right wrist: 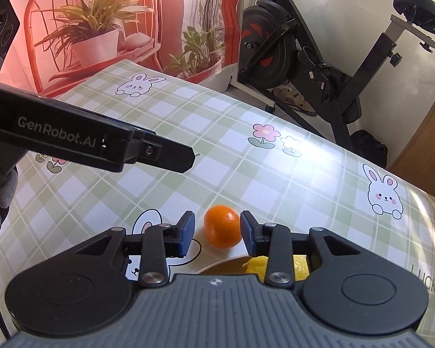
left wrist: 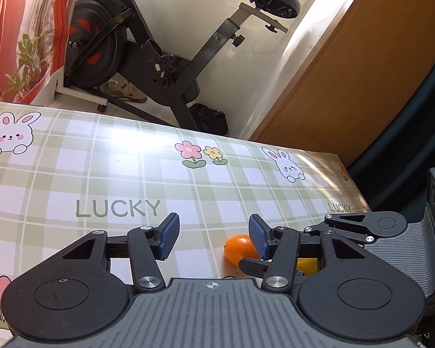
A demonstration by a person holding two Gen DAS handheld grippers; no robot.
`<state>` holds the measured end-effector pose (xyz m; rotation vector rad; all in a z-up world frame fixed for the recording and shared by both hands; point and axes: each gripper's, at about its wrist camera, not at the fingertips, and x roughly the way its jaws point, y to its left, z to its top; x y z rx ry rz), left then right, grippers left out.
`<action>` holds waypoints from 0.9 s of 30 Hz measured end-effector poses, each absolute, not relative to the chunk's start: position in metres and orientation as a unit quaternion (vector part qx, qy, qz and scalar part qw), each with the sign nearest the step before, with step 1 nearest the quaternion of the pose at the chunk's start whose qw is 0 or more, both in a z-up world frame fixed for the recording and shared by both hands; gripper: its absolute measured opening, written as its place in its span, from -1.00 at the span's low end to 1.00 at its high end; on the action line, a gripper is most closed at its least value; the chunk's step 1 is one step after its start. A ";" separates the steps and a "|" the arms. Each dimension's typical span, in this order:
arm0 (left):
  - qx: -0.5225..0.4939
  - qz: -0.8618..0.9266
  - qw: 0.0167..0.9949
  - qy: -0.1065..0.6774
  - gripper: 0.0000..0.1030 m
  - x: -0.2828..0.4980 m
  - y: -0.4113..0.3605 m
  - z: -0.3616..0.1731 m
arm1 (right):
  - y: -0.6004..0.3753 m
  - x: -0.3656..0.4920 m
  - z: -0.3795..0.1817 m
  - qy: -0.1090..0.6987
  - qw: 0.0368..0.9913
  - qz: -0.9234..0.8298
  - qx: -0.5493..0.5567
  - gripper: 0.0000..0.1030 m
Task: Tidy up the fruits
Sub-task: 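Close the left gripper around the small orange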
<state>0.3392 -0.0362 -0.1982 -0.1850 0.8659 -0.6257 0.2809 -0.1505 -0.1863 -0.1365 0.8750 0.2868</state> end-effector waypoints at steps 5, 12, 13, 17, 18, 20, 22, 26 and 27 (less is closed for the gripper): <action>-0.093 -0.309 0.847 0.422 0.08 0.345 -0.039 -0.210 | -0.148 0.291 -0.196 0.442 0.883 0.132 -0.079 -0.27; -0.103 -0.324 0.830 0.441 0.05 0.345 -0.042 -0.225 | -0.147 0.297 -0.205 0.461 0.874 0.130 -0.081 -0.26; -0.104 -0.327 0.828 0.443 0.05 0.345 -0.042 -0.226 | -0.147 0.297 -0.205 0.461 0.874 0.131 -0.082 -0.26; -0.100 -0.337 0.821 0.450 0.05 0.344 -0.044 -0.230 | -0.144 0.298 -0.208 0.465 0.871 0.139 -0.076 -0.27; -0.098 -0.339 0.819 0.452 0.05 0.343 -0.045 -0.231 | -0.143 0.298 -0.208 0.466 0.870 0.142 -0.075 -0.27; -0.095 -0.345 0.815 0.455 0.05 0.341 -0.046 -0.234 | -0.141 0.297 -0.210 0.467 0.869 0.148 -0.072 -0.27; -0.098 -0.346 0.813 0.457 0.04 0.341 -0.045 -0.235 | -0.140 0.296 -0.210 0.466 0.869 0.151 -0.070 -0.27; -0.098 -0.346 0.811 0.461 0.04 0.341 -0.044 -0.238 | -0.138 0.295 -0.210 0.465 0.868 0.156 -0.071 -0.27; -0.098 -0.345 0.811 0.463 0.02 0.341 -0.043 -0.239 | -0.138 0.295 -0.210 0.465 0.868 0.157 -0.071 -0.27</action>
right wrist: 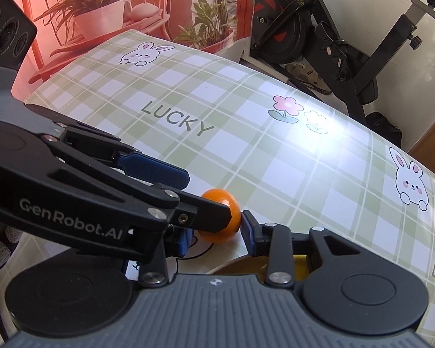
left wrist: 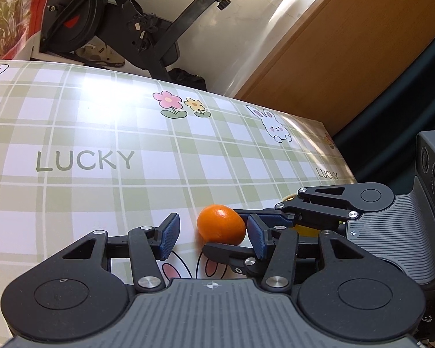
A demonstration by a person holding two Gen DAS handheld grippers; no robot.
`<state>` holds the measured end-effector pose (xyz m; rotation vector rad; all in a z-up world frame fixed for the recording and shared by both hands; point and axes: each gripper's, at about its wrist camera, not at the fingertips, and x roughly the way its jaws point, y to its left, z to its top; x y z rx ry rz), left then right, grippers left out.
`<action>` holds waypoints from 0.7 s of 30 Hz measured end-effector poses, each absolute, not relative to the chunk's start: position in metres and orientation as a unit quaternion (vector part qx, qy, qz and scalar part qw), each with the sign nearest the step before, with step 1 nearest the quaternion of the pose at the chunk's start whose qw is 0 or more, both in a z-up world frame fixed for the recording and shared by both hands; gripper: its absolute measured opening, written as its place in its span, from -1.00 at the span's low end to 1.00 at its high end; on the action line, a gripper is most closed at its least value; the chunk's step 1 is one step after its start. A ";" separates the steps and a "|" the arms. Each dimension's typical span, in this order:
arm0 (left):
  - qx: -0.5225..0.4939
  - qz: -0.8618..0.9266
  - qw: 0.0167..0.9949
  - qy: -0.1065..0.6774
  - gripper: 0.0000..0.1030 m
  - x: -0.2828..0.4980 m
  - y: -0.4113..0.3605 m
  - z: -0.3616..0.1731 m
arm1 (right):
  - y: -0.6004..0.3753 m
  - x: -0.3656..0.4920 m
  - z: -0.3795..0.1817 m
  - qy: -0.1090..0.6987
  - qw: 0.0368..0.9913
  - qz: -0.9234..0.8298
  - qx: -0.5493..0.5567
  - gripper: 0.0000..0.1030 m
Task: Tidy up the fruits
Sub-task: 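Close the left gripper around the small orange, then carry the small orange with the left gripper over the plate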
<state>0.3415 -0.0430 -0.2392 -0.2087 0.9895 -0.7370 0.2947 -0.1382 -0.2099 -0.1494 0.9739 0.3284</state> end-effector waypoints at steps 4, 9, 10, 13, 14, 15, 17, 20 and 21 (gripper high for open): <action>-0.111 -0.348 0.803 0.471 -0.05 0.342 -0.040 -0.245 | -0.134 0.291 -0.210 0.466 0.866 0.166 -0.073 -0.27; -0.128 -0.354 0.800 0.468 -0.24 0.338 -0.034 -0.249 | -0.128 0.288 -0.211 0.465 0.865 0.169 -0.080 -0.27; -0.131 -0.354 0.799 0.468 -0.27 0.336 -0.034 -0.250 | -0.127 0.288 -0.211 0.465 0.865 0.170 -0.082 -0.27; -0.127 -0.347 0.805 0.464 -0.27 0.331 -0.032 -0.248 | -0.123 0.286 -0.213 0.464 0.865 0.171 -0.088 -0.27; -0.125 -0.344 0.807 0.463 -0.27 0.330 -0.031 -0.246 | -0.123 0.284 -0.212 0.460 0.867 0.170 -0.085 -0.28; -0.124 -0.343 0.809 0.462 -0.27 0.328 -0.031 -0.245 | -0.123 0.283 -0.212 0.456 0.869 0.171 -0.082 -0.28; -0.120 -0.340 0.813 0.457 -0.27 0.323 -0.029 -0.240 | -0.122 0.279 -0.210 0.449 0.873 0.175 -0.076 -0.29; -0.113 -0.336 0.821 0.448 -0.27 0.315 -0.029 -0.231 | -0.119 0.273 -0.206 0.442 0.876 0.178 -0.074 -0.29; -0.110 -0.334 0.824 0.445 -0.27 0.311 -0.029 -0.227 | -0.118 0.270 -0.203 0.437 0.878 0.179 -0.074 -0.29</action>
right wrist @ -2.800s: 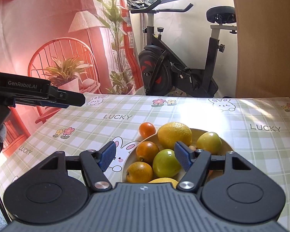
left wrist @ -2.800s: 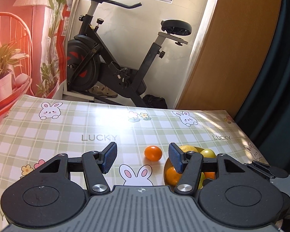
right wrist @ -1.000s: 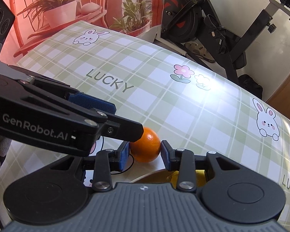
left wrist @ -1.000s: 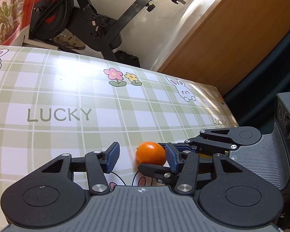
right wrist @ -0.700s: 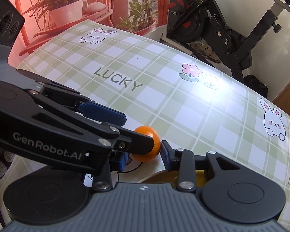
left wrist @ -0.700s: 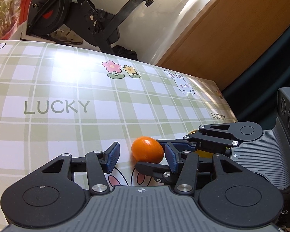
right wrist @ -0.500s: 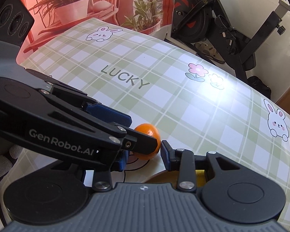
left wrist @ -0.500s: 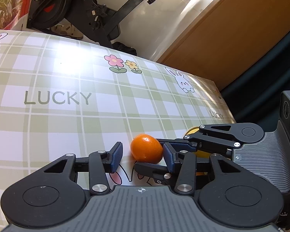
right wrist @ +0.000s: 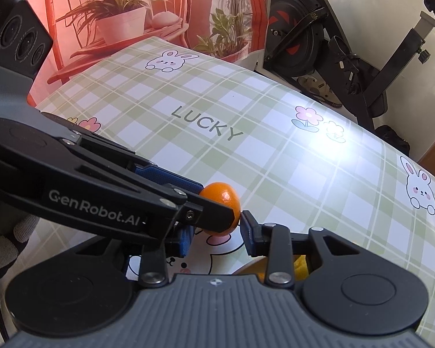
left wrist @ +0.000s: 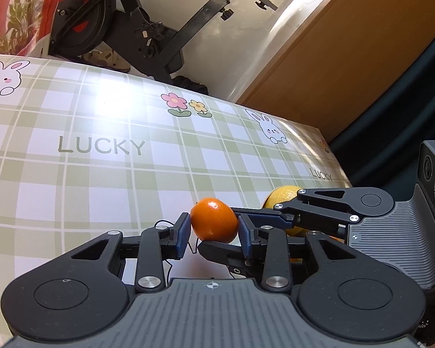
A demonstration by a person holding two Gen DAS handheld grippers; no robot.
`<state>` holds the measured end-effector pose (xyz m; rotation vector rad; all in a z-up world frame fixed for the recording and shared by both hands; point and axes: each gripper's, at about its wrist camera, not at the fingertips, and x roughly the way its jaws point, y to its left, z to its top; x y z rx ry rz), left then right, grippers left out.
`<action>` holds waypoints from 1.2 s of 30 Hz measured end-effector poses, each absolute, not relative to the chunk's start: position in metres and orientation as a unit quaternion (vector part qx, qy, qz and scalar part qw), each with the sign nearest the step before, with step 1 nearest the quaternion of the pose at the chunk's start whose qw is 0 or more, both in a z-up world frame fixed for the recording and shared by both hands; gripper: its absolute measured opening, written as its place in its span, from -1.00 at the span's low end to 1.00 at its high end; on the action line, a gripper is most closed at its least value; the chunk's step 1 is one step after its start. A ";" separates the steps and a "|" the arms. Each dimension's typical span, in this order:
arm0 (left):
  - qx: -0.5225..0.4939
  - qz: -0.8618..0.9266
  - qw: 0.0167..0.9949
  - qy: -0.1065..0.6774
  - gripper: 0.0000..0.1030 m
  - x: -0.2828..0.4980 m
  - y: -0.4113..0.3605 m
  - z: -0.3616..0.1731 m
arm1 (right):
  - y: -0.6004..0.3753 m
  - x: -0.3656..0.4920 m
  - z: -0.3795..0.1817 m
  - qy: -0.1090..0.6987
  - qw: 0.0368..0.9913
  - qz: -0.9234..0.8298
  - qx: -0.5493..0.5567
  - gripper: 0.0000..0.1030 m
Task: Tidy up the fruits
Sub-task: 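Carry the small orange with the left gripper over the plate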
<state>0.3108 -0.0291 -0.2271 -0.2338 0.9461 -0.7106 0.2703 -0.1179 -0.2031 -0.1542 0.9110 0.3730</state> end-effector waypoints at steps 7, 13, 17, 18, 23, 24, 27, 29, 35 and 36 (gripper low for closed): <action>-0.071 -0.333 0.838 0.426 -0.27 0.281 -0.037 -0.199 | -0.117 0.243 -0.188 0.405 0.894 0.180 -0.061 -0.29; -0.046 -0.337 0.843 0.417 -0.27 0.257 -0.057 -0.180 | -0.131 0.213 -0.175 0.380 0.908 0.172 -0.035 -0.29; -0.025 -0.341 0.843 0.415 -0.27 0.243 -0.077 -0.170 | -0.146 0.195 -0.169 0.365 0.916 0.163 -0.017 -0.29; -0.019 -0.342 0.843 0.414 -0.27 0.240 -0.082 -0.168 | -0.150 0.191 -0.168 0.362 0.918 0.161 -0.012 -0.29; 0.007 -0.350 0.842 0.411 -0.27 0.223 -0.111 -0.161 | -0.177 0.169 -0.165 0.347 0.926 0.148 0.015 -0.29; 0.010 -0.352 0.841 0.411 -0.27 0.221 -0.116 -0.160 | -0.182 0.166 -0.165 0.345 0.927 0.146 0.019 -0.29; 0.021 -0.357 0.839 0.411 -0.27 0.214 -0.135 -0.159 | -0.201 0.154 -0.165 0.339 0.930 0.136 0.033 -0.29; 0.030 -0.361 0.837 0.411 -0.27 0.210 -0.148 -0.159 | -0.214 0.146 -0.165 0.336 0.932 0.130 0.040 -0.29; 0.046 -0.374 0.827 0.417 -0.27 0.199 -0.179 -0.163 | -0.246 0.128 -0.169 0.330 0.936 0.110 0.060 -0.29; 0.048 -0.375 0.826 0.419 -0.27 0.197 -0.184 -0.164 | -0.251 0.125 -0.170 0.330 0.936 0.106 0.064 -0.29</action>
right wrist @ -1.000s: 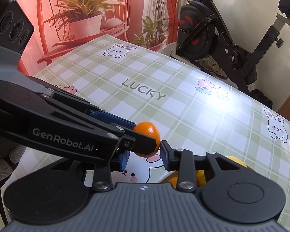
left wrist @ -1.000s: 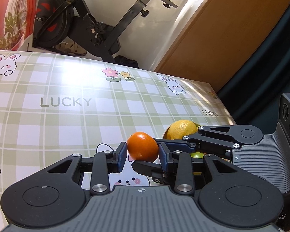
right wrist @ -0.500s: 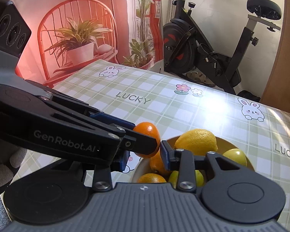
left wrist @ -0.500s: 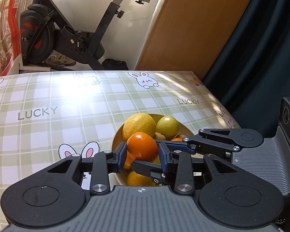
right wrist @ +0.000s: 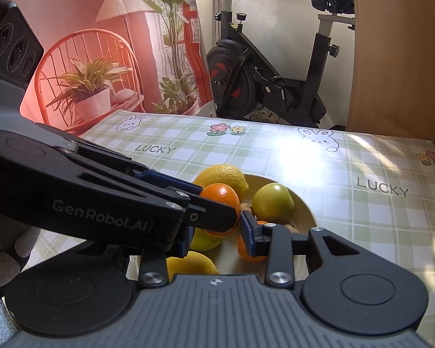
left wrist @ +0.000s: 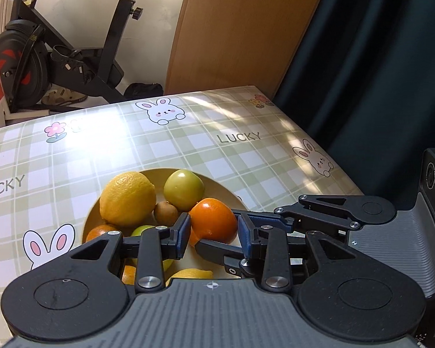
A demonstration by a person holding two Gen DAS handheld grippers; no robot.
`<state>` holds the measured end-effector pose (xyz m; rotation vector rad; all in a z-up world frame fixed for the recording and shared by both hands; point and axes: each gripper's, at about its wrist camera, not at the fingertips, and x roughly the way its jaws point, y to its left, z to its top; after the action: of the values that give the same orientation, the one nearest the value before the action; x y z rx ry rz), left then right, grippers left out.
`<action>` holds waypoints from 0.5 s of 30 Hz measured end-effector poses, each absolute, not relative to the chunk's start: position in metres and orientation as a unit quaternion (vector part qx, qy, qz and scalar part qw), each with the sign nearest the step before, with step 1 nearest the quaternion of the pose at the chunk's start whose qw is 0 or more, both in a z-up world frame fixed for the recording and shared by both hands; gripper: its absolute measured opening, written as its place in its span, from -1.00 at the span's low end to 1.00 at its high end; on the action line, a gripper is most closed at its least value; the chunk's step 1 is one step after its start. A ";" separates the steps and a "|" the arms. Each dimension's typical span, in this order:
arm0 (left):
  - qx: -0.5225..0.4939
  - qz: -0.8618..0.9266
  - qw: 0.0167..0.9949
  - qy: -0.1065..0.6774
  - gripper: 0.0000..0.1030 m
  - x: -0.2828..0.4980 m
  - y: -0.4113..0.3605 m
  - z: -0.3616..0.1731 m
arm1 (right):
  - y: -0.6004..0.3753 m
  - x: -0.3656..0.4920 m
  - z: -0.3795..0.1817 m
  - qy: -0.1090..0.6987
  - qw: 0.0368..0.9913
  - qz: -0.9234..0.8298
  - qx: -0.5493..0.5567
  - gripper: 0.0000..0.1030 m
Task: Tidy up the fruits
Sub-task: 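Carry the small orange with the left gripper over the plate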
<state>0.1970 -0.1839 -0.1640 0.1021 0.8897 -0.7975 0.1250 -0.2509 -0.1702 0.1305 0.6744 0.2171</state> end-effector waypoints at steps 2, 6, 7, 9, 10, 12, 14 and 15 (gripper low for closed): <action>0.052 -0.378 0.822 0.423 -0.27 0.195 -0.193 -0.168 | -0.259 0.120 -0.173 0.332 0.935 0.100 0.071 -0.29; 0.061 -0.377 0.816 0.434 -0.27 0.191 -0.206 -0.178 | -0.273 0.111 -0.181 0.337 0.934 0.090 0.085 -0.29; 0.063 -0.377 0.814 0.437 -0.27 0.190 -0.208 -0.180 | -0.275 0.110 -0.184 0.338 0.933 0.088 0.087 -0.29; 0.066 -0.378 0.811 0.443 -0.27 0.190 -0.211 -0.184 | -0.279 0.106 -0.188 0.343 0.931 0.085 0.091 -0.29; 0.068 -0.378 0.809 0.446 -0.27 0.191 -0.213 -0.186 | -0.280 0.105 -0.190 0.345 0.930 0.085 0.092 -0.29; 0.071 -0.377 0.806 0.451 -0.27 0.191 -0.215 -0.190 | -0.283 0.102 -0.195 0.349 0.929 0.085 0.094 -0.29; 0.074 -0.375 0.804 0.455 -0.27 0.191 -0.217 -0.193 | -0.286 0.100 -0.200 0.352 0.927 0.084 0.099 -0.29; 0.075 -0.374 0.804 0.457 -0.27 0.192 -0.218 -0.195 | -0.287 0.100 -0.200 0.353 0.926 0.084 0.101 -0.29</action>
<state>0.1915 -0.2181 -0.1947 0.1608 0.9782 -0.8019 0.0998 -0.2873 -0.2004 0.2079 0.7242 0.1725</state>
